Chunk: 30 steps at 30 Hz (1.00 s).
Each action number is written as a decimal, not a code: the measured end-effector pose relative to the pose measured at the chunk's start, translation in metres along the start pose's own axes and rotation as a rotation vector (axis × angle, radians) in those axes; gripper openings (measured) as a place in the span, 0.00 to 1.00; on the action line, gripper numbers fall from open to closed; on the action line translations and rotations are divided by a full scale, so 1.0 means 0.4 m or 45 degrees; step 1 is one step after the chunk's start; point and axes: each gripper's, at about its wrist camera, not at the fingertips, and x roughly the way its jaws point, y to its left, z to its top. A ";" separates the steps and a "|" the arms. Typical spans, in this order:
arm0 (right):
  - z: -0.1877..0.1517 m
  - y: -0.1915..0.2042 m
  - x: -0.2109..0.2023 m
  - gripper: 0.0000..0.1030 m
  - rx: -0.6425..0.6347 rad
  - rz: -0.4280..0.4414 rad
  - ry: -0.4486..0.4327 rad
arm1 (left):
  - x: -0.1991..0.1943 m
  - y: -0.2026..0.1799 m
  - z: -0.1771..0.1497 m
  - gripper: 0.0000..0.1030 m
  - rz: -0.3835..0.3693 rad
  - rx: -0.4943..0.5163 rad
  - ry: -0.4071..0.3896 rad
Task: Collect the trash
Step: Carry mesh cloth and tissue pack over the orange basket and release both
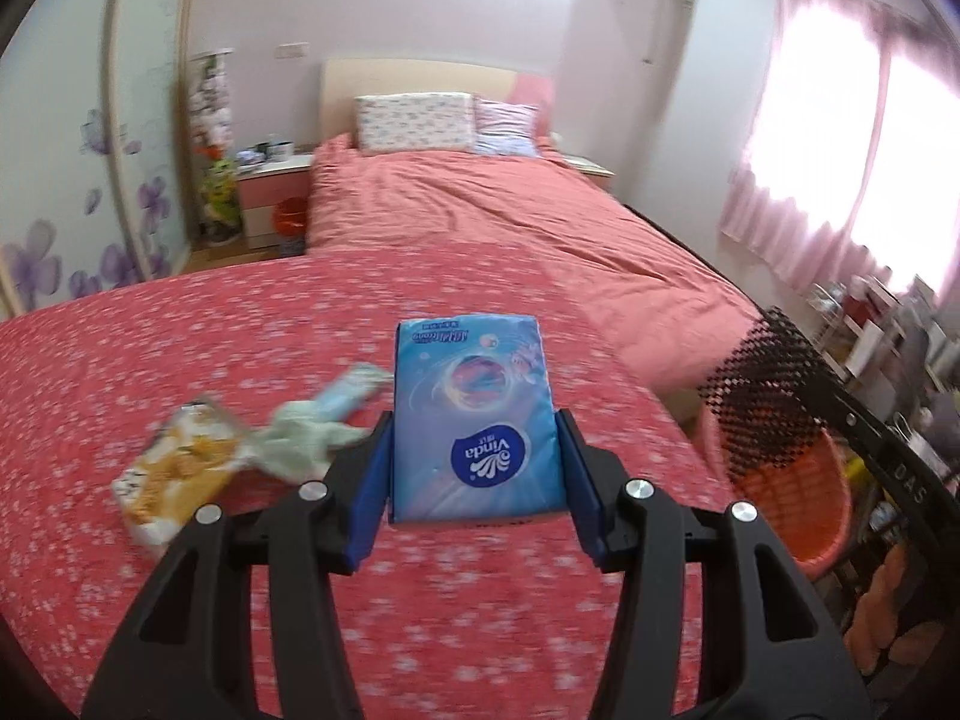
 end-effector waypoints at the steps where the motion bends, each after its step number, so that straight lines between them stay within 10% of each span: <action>1: 0.000 -0.012 -0.004 0.05 0.009 -0.008 -0.005 | 0.005 -0.017 -0.004 0.49 -0.017 0.009 0.004; 30: -0.019 -0.408 -0.070 0.05 0.284 -0.277 -0.082 | 0.224 -0.555 -0.066 0.50 -0.464 0.302 0.149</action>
